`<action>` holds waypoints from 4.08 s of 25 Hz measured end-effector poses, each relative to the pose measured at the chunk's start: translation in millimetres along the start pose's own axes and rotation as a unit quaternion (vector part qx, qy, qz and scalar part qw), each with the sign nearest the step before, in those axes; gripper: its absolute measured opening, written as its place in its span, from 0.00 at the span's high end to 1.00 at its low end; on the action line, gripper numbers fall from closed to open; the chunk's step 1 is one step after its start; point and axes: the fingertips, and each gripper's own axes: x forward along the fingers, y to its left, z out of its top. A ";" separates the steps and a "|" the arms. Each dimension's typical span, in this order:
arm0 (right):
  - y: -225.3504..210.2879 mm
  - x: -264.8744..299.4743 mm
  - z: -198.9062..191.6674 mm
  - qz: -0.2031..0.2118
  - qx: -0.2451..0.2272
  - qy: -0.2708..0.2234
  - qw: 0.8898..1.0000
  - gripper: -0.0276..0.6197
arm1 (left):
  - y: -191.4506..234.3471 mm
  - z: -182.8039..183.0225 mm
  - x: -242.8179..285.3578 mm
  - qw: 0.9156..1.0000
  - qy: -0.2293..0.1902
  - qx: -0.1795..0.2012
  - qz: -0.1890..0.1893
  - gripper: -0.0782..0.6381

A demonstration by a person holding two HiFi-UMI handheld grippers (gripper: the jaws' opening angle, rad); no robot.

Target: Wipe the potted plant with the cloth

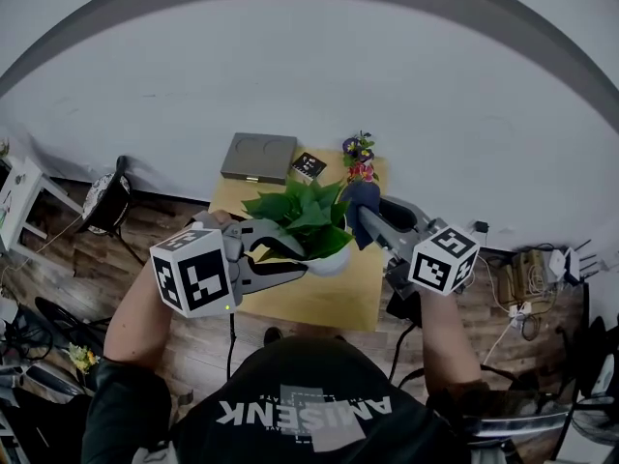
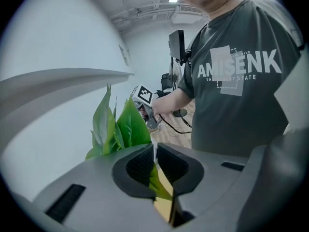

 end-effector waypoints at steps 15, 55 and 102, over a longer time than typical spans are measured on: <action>23.7 33.0 13.5 0.115 0.026 0.007 0.993 0.78 | -0.3 18.6 -11.0 1.000 -0.009 -0.014 0.026 0.85; 40.7 -33.5 21.2 0.020 -0.017 -0.076 0.997 0.78 | 44.0 9.9 18.7 0.978 -0.070 -0.195 0.018 0.85; 101.2 77.7 -37.0 0.019 -0.153 0.033 0.987 0.78 | 107.4 -70.8 -22.9 0.902 -0.055 -0.407 0.131 0.87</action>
